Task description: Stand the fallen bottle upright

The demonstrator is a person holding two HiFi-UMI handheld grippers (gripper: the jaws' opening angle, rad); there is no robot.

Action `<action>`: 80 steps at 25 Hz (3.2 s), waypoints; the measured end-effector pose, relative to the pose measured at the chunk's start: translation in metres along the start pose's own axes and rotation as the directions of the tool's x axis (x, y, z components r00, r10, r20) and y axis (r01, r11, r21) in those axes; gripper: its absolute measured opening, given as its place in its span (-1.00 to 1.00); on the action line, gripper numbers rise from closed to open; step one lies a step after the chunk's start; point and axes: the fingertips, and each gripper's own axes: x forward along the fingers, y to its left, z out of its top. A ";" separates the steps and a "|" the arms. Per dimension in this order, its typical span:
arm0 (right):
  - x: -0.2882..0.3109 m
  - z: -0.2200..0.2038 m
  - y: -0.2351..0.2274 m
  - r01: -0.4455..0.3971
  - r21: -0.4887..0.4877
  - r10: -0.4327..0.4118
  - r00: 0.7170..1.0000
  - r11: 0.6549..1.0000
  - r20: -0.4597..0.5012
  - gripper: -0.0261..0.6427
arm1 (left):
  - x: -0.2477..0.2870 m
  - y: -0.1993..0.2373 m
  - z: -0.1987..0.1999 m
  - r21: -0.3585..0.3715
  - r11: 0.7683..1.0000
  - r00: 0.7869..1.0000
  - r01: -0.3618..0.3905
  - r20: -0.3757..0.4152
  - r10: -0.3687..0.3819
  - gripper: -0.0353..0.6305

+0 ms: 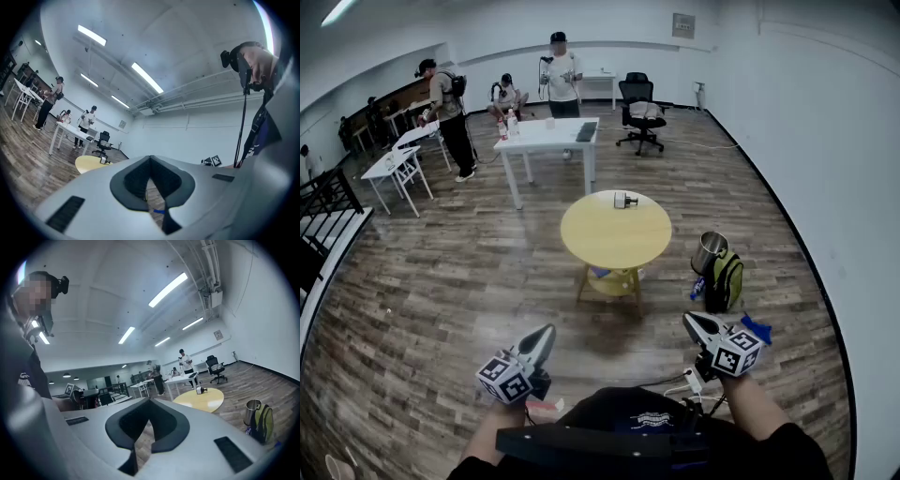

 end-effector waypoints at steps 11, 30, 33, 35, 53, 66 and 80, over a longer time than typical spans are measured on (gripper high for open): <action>0.001 -0.002 0.012 -0.004 -0.014 0.004 1.000 1.000 -0.006 -0.93 | -0.014 0.002 -0.004 0.000 1.000 1.000 0.002 0.002 -0.002 -0.82; 0.009 -0.015 0.038 -0.005 -0.015 0.005 1.000 1.000 -0.020 -0.93 | -0.041 0.009 -0.004 -0.030 1.000 1.000 0.002 0.019 -0.002 -0.82; 0.015 -0.020 0.046 -0.009 -0.021 0.008 1.000 1.000 -0.025 -0.93 | -0.049 0.013 -0.003 -0.032 0.999 1.000 0.001 0.020 0.000 -0.82; 0.020 -0.019 0.054 -0.010 -0.025 0.009 1.000 1.000 -0.025 -0.93 | -0.056 0.020 -0.001 -0.033 0.999 1.000 0.001 0.023 0.000 -0.82; 0.055 -0.030 0.078 -0.007 -0.012 0.007 1.000 1.000 -0.019 -0.93 | -0.079 0.054 0.007 -0.028 1.000 1.000 0.008 0.003 -0.008 -0.82; 0.080 -0.028 0.074 0.002 -0.011 -0.002 1.000 1.000 -0.030 -0.93 | -0.073 0.075 0.012 -0.042 0.999 1.000 0.019 -0.004 -0.019 -0.82; 0.149 -0.048 0.094 0.027 0.007 -0.027 0.998 1.000 -0.048 -0.93 | -0.095 0.152 0.016 -0.091 0.996 1.000 0.015 -0.025 -0.017 -0.82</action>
